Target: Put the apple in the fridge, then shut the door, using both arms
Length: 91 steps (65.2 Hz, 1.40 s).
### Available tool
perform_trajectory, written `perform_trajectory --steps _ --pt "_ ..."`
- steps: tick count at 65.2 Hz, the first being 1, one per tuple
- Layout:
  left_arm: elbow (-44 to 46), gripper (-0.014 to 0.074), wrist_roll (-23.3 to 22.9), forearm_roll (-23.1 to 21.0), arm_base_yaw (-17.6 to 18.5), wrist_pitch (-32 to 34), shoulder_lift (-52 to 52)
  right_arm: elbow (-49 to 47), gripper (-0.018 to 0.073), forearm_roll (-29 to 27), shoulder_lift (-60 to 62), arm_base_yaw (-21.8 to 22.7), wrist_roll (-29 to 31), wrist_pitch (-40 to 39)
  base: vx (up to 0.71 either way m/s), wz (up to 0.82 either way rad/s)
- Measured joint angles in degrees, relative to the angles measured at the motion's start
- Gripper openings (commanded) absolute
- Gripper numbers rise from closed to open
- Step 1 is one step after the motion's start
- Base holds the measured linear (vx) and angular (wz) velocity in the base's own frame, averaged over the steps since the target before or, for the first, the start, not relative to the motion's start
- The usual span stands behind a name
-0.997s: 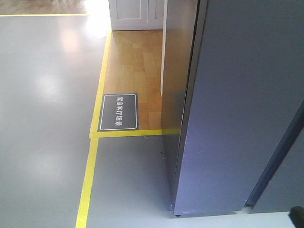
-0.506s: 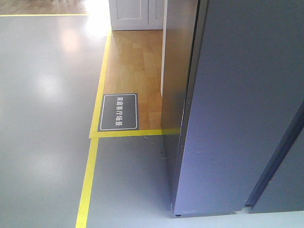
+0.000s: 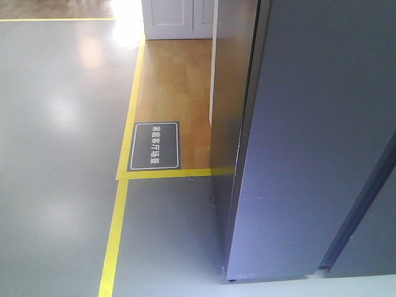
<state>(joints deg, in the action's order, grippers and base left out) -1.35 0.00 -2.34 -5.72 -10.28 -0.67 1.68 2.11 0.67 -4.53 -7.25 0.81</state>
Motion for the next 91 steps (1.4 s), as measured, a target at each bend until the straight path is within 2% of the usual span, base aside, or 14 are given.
perform_trajectory --steps 91 --pt "0.00 -0.0006 0.00 0.00 0.00 0.00 0.00 0.00 -0.0003 0.02 0.00 0.00 0.25 -0.09 0.00 0.00"
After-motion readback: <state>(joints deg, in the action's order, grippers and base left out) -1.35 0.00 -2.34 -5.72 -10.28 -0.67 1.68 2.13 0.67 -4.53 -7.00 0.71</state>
